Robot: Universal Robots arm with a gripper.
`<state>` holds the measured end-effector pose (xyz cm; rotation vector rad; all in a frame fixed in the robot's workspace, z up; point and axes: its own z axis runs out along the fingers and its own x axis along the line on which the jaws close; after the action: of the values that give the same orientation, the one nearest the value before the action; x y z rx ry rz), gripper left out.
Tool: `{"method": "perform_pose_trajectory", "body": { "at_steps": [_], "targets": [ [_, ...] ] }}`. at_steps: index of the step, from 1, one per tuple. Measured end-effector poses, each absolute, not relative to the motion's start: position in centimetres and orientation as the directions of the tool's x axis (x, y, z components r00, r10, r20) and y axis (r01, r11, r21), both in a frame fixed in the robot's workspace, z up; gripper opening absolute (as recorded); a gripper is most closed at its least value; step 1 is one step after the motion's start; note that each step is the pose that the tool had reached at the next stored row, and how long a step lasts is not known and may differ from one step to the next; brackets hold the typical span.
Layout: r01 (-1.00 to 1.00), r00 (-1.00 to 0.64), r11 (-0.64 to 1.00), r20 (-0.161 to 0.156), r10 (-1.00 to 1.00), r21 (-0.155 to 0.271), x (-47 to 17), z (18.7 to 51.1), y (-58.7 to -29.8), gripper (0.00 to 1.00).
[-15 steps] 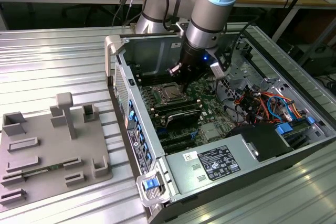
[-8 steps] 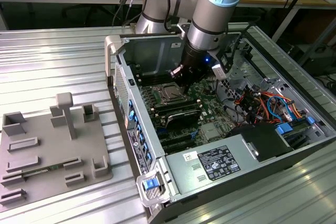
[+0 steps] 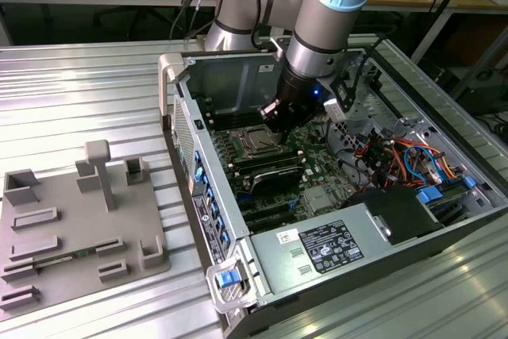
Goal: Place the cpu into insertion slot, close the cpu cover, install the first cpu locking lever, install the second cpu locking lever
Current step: 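Install the second cpu locking lever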
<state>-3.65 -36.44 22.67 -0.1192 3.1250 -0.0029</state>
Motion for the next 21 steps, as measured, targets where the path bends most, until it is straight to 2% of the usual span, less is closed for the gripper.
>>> {"method": "perform_pose_trajectory", "body": {
  "at_steps": [21],
  "targets": [
    [-0.076, -0.997, 0.997, -0.007, -0.076, -0.002, -6.0, 21.8, -37.2, 0.11]
  ]
}}
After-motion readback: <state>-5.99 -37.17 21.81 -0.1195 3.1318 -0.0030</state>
